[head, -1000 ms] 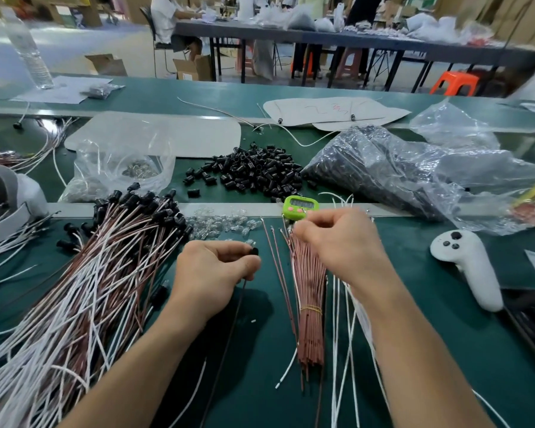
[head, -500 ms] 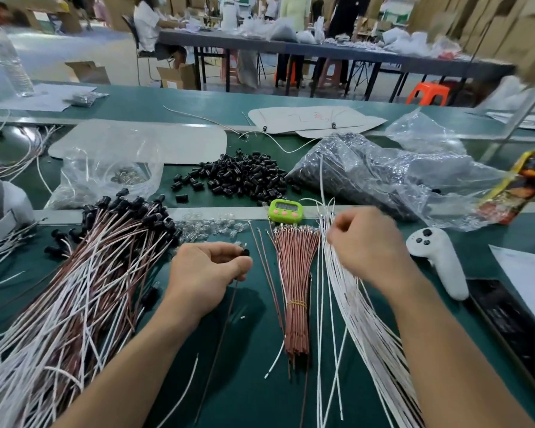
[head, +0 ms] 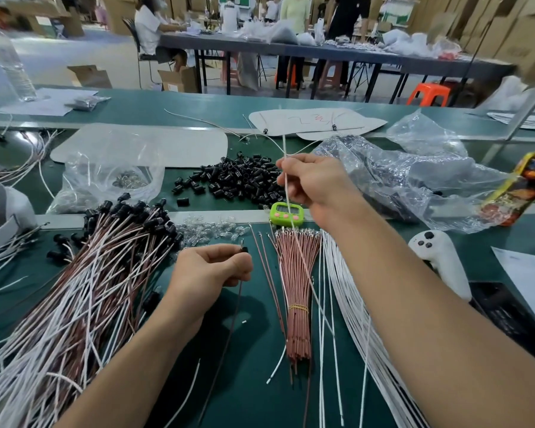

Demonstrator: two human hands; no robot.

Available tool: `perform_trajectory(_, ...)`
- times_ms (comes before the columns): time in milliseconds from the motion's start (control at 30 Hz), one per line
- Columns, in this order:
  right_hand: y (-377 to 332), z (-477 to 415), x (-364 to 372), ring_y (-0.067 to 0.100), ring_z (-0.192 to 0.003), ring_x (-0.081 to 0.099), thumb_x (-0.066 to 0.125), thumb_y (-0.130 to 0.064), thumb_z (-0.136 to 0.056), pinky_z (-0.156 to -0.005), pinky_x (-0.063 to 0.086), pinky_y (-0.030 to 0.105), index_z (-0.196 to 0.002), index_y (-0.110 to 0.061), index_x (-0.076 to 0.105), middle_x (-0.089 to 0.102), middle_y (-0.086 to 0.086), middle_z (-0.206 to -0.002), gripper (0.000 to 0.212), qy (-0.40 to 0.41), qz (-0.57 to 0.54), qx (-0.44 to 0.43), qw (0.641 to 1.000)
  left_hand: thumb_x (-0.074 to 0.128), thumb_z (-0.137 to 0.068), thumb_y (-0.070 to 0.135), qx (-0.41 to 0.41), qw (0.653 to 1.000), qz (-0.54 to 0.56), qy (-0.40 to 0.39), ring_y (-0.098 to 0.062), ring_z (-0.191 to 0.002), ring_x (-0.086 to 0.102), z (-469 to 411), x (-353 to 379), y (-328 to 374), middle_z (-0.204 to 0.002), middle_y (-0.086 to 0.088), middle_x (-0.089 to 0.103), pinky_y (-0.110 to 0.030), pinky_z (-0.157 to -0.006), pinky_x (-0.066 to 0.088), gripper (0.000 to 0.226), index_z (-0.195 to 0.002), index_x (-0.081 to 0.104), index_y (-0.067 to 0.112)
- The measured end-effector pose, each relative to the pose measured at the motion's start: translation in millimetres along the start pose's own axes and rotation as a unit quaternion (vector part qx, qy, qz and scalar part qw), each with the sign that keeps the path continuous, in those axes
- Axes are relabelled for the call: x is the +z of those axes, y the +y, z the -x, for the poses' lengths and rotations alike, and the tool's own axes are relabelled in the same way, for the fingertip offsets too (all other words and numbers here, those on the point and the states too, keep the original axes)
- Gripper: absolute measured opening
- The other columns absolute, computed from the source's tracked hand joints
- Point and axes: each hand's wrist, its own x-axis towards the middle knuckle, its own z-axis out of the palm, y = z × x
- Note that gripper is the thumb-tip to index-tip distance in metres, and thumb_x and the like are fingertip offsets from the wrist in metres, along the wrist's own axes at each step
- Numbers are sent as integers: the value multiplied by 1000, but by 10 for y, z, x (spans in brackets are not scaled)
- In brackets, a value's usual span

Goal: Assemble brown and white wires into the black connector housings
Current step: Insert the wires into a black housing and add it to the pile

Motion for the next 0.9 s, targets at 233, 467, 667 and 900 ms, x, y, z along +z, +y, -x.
perform_trajectory(233, 247, -86, 311, 10, -43, 47, 60, -1, -100, -38, 33, 18, -84, -4, 67, 64, 8, -60, 17, -44, -79, 55, 994, 82, -57, 37, -44, 989, 115, -81, -13, -106, 73, 2, -16, 49, -110, -5, 78, -26, -81, 55, 45, -94, 82, 12)
perform_trajectory(467, 601, -61, 410, 10, -45, 52, 63, 1, -99, -43, 38, 19, -89, -2, 67, 66, 12, -69, 11, -7, -67, 50, 996, 75, -70, 22, -90, 978, 159, -104, -19, -81, 78, 4, 22, 40, -98, -16, 78, -26, -63, 61, 17, -82, 82, 11)
perform_trajectory(667, 705, 161, 369, 15, -67, 60, 71, -6, -93, -64, 60, 26, -118, -3, 66, 67, 10, -88, 25, -57, 49, 65, 995, 78, -67, 24, -78, 978, 186, -55, -14, -66, 71, -41, -7, 16, -82, -10, 76, -25, -64, 60, 25, -86, 77, 9)
perform_trajectory(900, 733, 803, 72, 15, -47, 64, 63, -64, -81, -54, 48, 31, -79, -5, 73, 74, 8, -64, 60, -206, 356, 93, 907, 78, -65, 21, -53, 978, 197, 38, -14, -67, 73, -98, -28, 21, -82, -11, 77, -22, -61, 58, 39, -99, 71, 2)
